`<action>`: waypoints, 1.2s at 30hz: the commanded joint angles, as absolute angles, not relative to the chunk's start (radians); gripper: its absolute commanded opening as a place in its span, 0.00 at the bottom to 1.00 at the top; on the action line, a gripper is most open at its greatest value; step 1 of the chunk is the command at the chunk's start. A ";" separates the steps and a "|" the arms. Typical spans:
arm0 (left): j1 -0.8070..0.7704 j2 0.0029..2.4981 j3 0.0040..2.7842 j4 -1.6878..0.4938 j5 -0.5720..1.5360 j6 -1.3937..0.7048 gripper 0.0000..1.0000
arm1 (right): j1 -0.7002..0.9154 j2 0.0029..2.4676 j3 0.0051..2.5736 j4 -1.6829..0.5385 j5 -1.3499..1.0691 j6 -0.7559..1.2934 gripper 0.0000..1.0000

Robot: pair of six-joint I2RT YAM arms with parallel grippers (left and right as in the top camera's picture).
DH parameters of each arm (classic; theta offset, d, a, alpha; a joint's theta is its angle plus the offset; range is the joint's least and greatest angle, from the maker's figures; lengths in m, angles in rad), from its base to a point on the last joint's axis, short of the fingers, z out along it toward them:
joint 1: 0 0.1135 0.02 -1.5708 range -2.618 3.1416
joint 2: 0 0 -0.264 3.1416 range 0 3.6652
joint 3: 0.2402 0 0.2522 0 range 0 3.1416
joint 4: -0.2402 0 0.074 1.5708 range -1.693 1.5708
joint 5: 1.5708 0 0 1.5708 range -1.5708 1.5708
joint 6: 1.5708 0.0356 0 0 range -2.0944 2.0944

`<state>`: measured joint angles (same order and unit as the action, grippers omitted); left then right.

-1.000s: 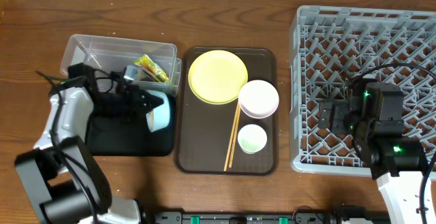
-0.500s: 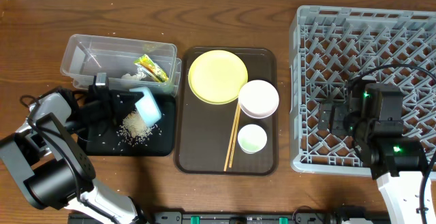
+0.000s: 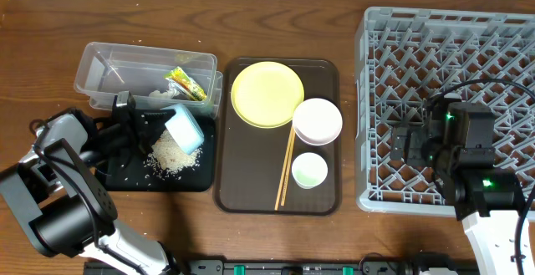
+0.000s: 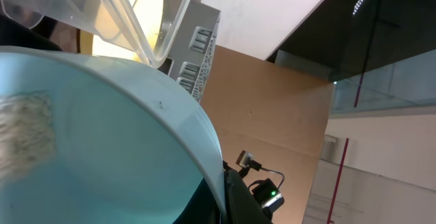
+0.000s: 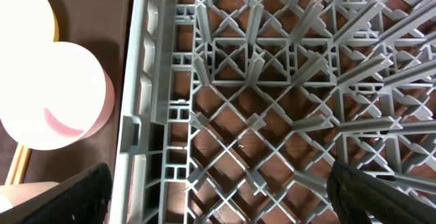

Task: Sort waste into correct bins and load items into the dishwasher rack
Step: 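Tilt the blue bowl with the left gripper to pour rice onto the black tray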

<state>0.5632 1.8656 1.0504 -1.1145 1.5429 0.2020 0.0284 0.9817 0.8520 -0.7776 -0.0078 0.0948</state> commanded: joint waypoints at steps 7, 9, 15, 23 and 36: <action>0.569 1.869 1.043 -1.118 1.573 0.173 0.06 | 0.037 0.980 0.872 -0.779 -0.012 0.100 0.99; 0.569 1.869 1.043 -1.118 1.573 0.154 0.07 | 0.037 0.980 0.872 -0.778 -0.012 0.100 0.99; 0.569 1.869 1.043 -1.118 1.573 0.030 0.06 | 0.037 0.980 0.872 -0.779 -0.012 0.100 0.99; 0.569 1.869 1.043 -1.118 1.573 -0.005 0.06 | 0.037 0.980 0.872 -0.779 -0.012 0.100 0.99; 0.569 1.869 1.044 -1.083 1.573 0.099 0.06 | 0.037 0.980 0.872 -0.779 -0.012 0.100 0.99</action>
<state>0.5632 1.8656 1.0504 -1.1000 1.5467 0.0128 0.0284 0.9817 0.8520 -0.7780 -0.0078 0.0952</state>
